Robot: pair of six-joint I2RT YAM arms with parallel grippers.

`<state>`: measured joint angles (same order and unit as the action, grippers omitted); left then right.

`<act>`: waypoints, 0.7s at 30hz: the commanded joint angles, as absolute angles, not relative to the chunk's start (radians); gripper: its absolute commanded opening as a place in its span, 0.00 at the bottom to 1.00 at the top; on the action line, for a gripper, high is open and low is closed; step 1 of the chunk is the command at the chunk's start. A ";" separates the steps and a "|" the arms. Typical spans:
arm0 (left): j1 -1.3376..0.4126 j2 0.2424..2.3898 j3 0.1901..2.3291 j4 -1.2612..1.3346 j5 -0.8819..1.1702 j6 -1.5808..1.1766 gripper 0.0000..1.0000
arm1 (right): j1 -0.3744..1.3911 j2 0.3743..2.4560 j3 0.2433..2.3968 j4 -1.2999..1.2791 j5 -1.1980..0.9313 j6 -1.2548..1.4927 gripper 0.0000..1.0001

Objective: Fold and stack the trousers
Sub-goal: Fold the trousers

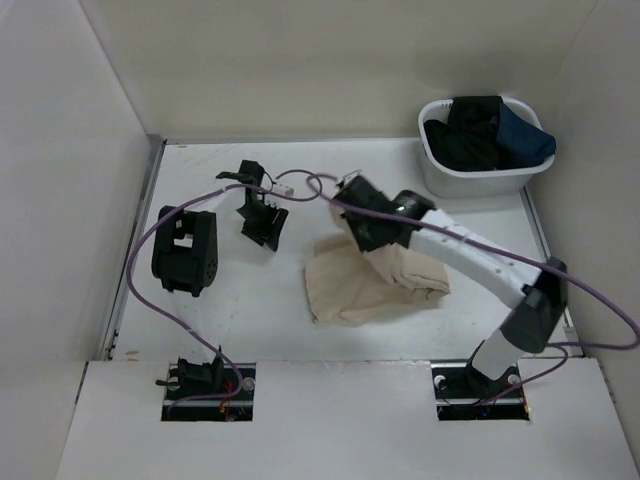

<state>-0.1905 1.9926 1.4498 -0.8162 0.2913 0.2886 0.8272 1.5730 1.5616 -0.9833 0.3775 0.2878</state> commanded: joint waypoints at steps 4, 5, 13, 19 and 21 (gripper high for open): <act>-0.245 2.028 1.384 -0.789 0.468 0.183 0.43 | 1.028 1.733 1.672 -1.114 0.309 0.360 0.04; -0.246 2.040 1.381 -0.775 0.463 0.176 0.42 | 1.044 1.758 1.675 -1.102 0.301 0.371 0.05; -0.194 2.085 1.462 -0.727 0.446 0.163 0.43 | 1.091 1.853 1.721 -0.843 0.128 0.376 0.67; -0.124 2.013 1.534 -0.797 0.414 0.164 0.46 | 1.086 1.547 1.524 -0.537 0.176 0.323 0.77; -0.116 1.926 1.508 -0.865 0.402 0.192 0.49 | 0.948 1.409 1.352 -0.583 0.239 0.473 0.82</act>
